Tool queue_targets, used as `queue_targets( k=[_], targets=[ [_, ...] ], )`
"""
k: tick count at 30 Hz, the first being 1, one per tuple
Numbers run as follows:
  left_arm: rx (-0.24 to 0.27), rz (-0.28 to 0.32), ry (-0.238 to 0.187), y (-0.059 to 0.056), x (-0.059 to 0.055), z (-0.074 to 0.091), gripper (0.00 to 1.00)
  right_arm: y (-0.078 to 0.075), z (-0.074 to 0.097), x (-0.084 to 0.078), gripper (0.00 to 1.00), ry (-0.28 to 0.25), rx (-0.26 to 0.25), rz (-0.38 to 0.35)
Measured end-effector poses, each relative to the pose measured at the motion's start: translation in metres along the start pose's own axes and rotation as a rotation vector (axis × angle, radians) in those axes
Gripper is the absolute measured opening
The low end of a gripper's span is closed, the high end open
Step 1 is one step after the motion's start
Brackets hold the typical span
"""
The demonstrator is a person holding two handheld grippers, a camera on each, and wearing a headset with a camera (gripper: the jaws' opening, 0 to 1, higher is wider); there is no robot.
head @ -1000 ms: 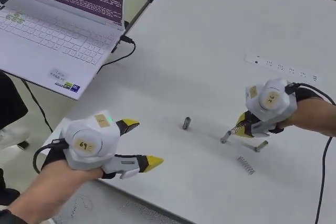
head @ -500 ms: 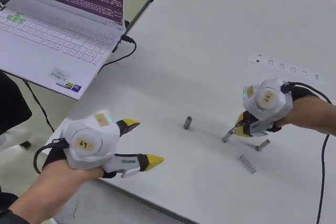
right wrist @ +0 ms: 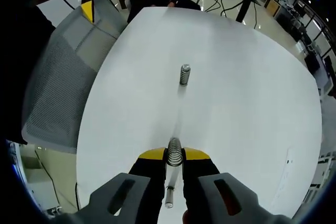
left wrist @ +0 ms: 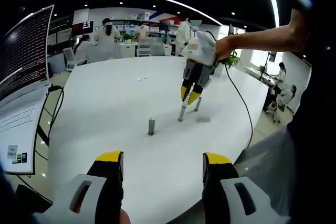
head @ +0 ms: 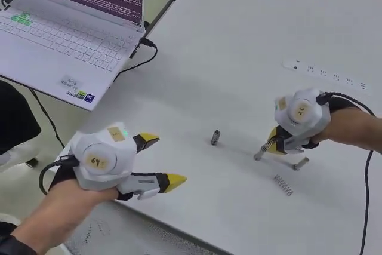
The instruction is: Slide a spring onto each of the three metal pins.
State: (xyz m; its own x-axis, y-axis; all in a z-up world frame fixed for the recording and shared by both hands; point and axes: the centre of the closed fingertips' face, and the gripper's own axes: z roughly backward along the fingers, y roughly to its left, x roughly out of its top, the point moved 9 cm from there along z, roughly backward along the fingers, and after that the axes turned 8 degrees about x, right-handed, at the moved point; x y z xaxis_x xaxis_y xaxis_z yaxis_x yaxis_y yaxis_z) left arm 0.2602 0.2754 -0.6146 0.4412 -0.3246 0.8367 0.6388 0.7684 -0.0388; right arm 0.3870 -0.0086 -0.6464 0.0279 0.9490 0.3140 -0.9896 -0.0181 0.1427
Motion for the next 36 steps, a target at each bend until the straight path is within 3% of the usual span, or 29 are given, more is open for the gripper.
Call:
queue_targets(
  k=[36],
  targets=[
    [0.005, 0.005, 0.003, 0.002, 0.000, -0.001, 0.56, -0.006, -0.024, 0.002, 0.09, 0.077, 0.024, 0.048]
  ],
)
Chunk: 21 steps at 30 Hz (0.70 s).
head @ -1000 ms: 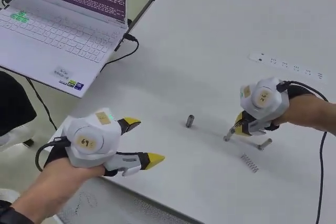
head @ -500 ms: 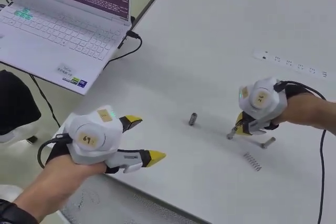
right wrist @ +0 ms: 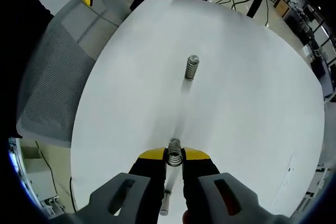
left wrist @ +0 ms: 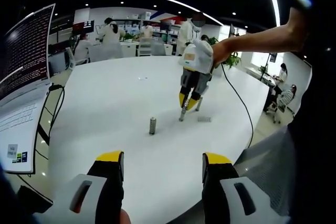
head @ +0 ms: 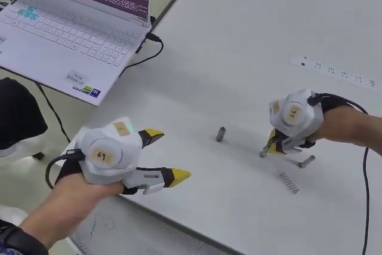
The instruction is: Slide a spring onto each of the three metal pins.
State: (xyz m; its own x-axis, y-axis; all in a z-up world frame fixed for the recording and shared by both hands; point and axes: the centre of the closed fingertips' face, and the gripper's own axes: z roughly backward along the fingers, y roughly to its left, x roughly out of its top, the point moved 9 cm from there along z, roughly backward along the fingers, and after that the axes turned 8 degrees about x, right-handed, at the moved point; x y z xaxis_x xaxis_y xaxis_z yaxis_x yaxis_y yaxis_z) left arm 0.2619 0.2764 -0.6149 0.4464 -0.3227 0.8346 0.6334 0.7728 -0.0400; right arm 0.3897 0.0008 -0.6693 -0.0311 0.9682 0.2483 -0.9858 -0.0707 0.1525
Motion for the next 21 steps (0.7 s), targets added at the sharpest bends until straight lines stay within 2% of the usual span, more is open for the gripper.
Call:
queue_targets(
  k=[21],
  targets=[
    [0.002, 0.010, 0.004, -0.001, -0.001, -0.001, 0.55, -0.003, -0.017, 0.001, 0.09, 0.041, 0.008, 0.017]
  ],
)
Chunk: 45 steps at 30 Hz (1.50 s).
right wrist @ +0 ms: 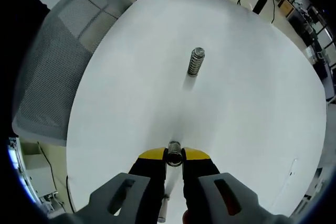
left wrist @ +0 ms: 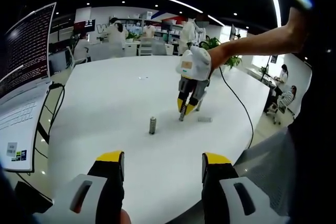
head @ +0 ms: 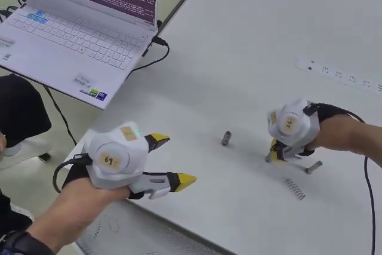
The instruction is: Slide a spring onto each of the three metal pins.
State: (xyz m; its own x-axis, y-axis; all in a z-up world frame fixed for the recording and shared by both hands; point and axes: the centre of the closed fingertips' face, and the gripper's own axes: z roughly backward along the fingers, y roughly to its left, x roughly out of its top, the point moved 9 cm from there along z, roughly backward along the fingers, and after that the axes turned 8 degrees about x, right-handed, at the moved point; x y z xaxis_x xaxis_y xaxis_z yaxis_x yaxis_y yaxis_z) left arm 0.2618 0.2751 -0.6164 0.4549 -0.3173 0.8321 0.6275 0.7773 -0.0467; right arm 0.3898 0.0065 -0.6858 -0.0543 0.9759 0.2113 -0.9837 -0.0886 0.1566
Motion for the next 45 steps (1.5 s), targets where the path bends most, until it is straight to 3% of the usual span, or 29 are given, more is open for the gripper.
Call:
queue_targets(
  k=[24, 45],
  targets=[
    [0.009, 0.007, 0.002, 0.0022, -0.0009, 0.0008, 0.54, -0.0005, -0.0051, -0.0025, 0.09, 0.007, 0.001, -0.005],
    [0.007, 0.006, -0.005, 0.0016, 0.0007, 0.0014, 0.54, 0.0006, 0.0017, -0.0064, 0.19, 0.007, -0.011, -0.010]
  ],
)
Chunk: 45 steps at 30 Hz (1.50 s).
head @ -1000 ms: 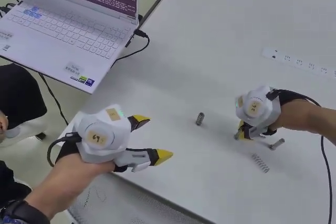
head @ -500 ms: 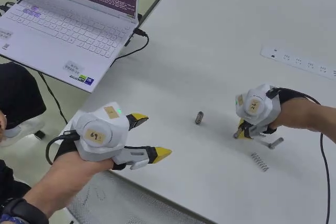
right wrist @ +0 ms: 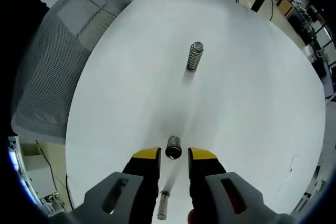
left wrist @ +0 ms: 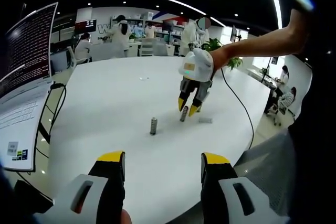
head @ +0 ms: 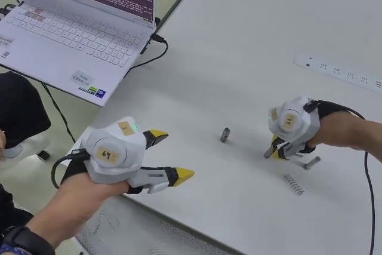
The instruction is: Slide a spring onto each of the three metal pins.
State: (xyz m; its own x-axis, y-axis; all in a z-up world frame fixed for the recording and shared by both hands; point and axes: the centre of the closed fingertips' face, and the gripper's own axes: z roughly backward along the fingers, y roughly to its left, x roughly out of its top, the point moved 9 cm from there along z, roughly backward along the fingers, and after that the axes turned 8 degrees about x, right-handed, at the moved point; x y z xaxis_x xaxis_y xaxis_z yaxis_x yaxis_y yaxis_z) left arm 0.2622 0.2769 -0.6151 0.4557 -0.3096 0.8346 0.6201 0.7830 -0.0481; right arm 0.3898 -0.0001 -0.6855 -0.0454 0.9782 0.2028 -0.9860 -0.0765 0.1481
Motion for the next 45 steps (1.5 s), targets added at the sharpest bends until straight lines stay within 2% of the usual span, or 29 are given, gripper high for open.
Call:
queue_targets(
  k=[11, 23, 36, 41, 45],
  targets=[
    [-0.003, -0.005, -0.003, -0.003, 0.002, 0.000, 0.54, 0.000, 0.006, 0.000, 0.22, -0.011, -0.022, -0.001],
    [-0.012, -0.022, -0.006, -0.007, 0.004, 0.001, 0.54, 0.009, 0.016, -0.007, 0.27, -0.022, -0.046, -0.015],
    [-0.020, -0.033, -0.015, -0.012, 0.007, 0.003, 0.54, 0.020, 0.026, -0.012, 0.29, -0.116, -0.110, -0.098],
    [-0.022, -0.035, -0.018, -0.013, 0.007, 0.004, 0.54, 0.027, 0.029, -0.017, 0.30, -0.186, -0.147, -0.169],
    [-0.024, -0.037, -0.020, -0.014, 0.007, 0.005, 0.54, 0.031, 0.028, -0.021, 0.31, -0.253, -0.157, -0.241]
  ],
)
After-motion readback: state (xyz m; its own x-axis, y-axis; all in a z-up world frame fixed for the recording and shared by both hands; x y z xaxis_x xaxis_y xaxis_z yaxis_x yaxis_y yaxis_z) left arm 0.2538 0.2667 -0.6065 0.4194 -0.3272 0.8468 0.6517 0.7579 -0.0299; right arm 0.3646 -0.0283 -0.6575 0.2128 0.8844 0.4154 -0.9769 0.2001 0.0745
